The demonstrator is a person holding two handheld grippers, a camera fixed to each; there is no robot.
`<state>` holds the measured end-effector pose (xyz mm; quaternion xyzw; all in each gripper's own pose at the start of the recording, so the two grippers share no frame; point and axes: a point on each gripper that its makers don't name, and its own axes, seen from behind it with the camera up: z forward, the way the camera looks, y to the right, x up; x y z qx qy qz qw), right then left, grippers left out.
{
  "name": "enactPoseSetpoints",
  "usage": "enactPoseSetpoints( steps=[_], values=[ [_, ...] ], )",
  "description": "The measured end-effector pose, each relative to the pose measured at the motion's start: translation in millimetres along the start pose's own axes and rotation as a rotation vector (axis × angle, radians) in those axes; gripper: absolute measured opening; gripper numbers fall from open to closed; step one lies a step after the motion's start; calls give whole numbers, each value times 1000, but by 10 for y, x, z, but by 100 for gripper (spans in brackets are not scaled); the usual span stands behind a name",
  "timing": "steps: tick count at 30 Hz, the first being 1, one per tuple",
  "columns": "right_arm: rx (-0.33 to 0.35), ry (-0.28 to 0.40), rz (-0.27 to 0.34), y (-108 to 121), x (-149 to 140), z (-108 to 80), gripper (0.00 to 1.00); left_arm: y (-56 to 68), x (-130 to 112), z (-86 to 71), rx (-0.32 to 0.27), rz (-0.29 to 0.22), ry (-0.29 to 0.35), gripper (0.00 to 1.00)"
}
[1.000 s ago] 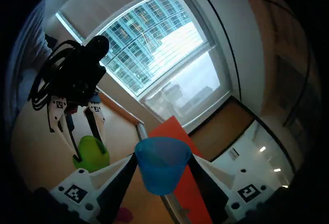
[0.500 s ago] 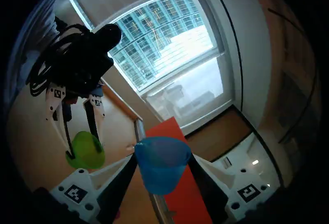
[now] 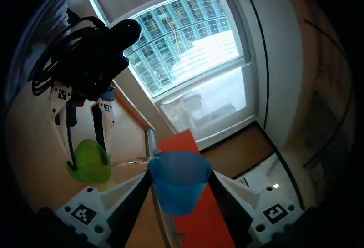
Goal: Pour water
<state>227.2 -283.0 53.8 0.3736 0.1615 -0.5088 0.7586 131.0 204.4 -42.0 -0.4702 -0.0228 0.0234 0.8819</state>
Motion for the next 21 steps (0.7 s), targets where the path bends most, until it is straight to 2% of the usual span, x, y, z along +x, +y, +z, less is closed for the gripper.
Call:
enactPoseSetpoints(
  steps=[21],
  values=[
    [-15,0,-92,61,28,60,91,-3,27,4,3,13,7,88]
  ],
)
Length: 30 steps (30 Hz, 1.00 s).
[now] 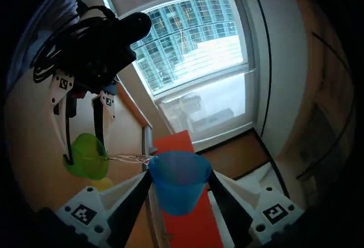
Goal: Pour water
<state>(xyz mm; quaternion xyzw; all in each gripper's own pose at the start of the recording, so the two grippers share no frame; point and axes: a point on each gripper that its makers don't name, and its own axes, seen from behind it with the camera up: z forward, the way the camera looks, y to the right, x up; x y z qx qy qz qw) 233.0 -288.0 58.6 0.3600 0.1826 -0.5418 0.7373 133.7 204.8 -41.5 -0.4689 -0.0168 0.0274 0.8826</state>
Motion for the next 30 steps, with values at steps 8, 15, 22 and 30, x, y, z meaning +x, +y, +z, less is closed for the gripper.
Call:
enactPoseSetpoints(
  steps=[8,15,22,30],
  values=[
    [-14,0,-38,72,15,6,91,6,0,-2,3,6,2,88],
    [-25,0,-78,108,39,18,91,13,0,2,4,14,4,88],
    [-33,-1,-115,148,65,19,91,30,18,-7,3,20,8,88],
    [-44,-6,-170,186,96,25,91,20,28,-2,8,25,7,88]
  ],
)
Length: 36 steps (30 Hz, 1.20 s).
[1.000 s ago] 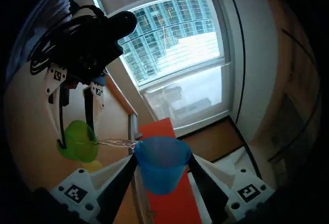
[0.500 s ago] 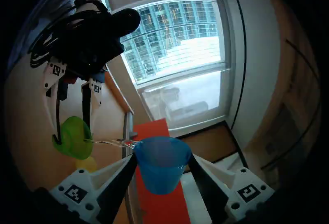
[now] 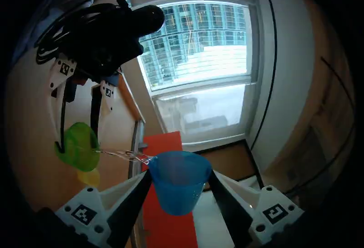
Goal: Pour water
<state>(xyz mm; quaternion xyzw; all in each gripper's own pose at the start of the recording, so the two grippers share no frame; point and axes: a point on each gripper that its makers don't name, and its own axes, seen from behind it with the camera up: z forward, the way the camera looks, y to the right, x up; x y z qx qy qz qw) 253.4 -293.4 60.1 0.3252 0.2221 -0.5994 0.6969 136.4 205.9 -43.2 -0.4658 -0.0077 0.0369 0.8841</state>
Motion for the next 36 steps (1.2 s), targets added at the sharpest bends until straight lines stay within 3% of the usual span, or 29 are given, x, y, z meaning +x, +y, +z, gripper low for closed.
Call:
enactPoseSetpoints(
  steps=[36],
  values=[
    [-42,-1,-199,128,157,43,91,-62,11,-3,15,2,3,87]
  ],
)
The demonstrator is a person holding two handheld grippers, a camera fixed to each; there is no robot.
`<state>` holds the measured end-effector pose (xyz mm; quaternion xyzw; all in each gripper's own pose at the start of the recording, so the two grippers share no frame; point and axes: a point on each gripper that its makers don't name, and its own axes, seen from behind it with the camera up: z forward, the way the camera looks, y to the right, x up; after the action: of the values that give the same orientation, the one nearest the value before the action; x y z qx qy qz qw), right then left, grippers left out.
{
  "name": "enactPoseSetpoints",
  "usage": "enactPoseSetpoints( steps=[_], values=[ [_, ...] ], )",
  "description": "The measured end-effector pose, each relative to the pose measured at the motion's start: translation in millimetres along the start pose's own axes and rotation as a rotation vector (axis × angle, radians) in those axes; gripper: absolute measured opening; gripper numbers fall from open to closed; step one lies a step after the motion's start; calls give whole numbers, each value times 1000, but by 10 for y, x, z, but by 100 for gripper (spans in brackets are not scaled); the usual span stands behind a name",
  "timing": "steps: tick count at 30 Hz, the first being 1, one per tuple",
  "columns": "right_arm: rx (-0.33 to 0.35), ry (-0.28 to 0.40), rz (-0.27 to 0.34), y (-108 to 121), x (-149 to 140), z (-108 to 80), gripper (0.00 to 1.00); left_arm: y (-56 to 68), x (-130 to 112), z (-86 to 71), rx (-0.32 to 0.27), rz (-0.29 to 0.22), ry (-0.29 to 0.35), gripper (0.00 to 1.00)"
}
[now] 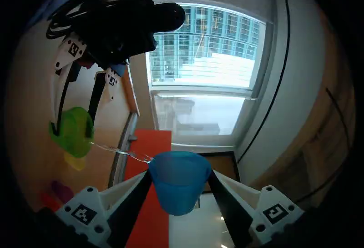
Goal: Pour water
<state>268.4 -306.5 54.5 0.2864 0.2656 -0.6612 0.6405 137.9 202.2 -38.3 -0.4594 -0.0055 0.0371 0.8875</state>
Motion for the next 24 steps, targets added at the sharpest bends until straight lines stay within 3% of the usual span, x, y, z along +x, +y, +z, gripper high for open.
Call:
enactPoseSetpoints(
  steps=[24],
  values=[
    [-13,18,-119,-2,132,39,91,-4,20,4,7,-8,5,87]
  ],
)
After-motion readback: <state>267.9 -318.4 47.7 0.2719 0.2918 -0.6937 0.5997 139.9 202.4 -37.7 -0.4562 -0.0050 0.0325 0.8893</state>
